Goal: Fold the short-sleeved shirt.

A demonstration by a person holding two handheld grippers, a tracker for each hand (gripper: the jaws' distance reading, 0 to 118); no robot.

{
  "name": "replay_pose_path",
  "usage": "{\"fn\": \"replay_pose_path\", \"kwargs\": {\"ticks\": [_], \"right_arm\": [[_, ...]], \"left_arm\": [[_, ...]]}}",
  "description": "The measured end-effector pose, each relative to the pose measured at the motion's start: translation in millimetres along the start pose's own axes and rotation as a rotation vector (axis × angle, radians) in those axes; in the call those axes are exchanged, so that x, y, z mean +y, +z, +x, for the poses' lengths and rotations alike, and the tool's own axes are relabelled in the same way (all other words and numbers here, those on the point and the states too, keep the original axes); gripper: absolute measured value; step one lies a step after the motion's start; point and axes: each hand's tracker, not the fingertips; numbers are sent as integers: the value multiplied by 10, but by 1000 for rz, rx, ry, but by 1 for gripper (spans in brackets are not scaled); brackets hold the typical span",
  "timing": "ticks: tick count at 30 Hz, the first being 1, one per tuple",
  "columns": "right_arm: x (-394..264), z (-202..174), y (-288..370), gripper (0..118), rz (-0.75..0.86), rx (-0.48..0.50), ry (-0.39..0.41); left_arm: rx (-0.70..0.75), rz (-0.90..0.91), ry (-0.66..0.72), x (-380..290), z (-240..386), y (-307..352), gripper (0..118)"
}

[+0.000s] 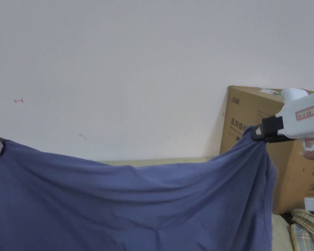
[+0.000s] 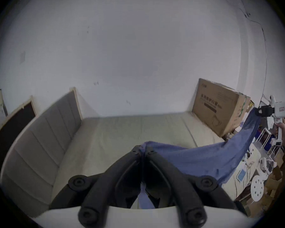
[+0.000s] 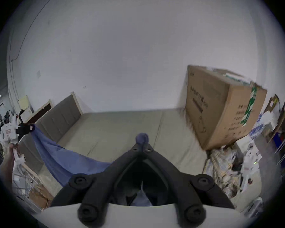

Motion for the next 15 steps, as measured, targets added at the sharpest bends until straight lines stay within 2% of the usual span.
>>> {"fn": "replay_pose_path", "kwargs": {"ticks": [6,11,15], "right_arm": [[663,79,10,0,64,-60,-45],[1141,133,-298,0,116,-101,-46],[1485,143,-620,0,179,-159,-1]], "left_arm": [[17,79,22,612,43,-42,0],[41,103,76,986,6,-520,0],[59,142,104,1191,24,-958,0]]}}
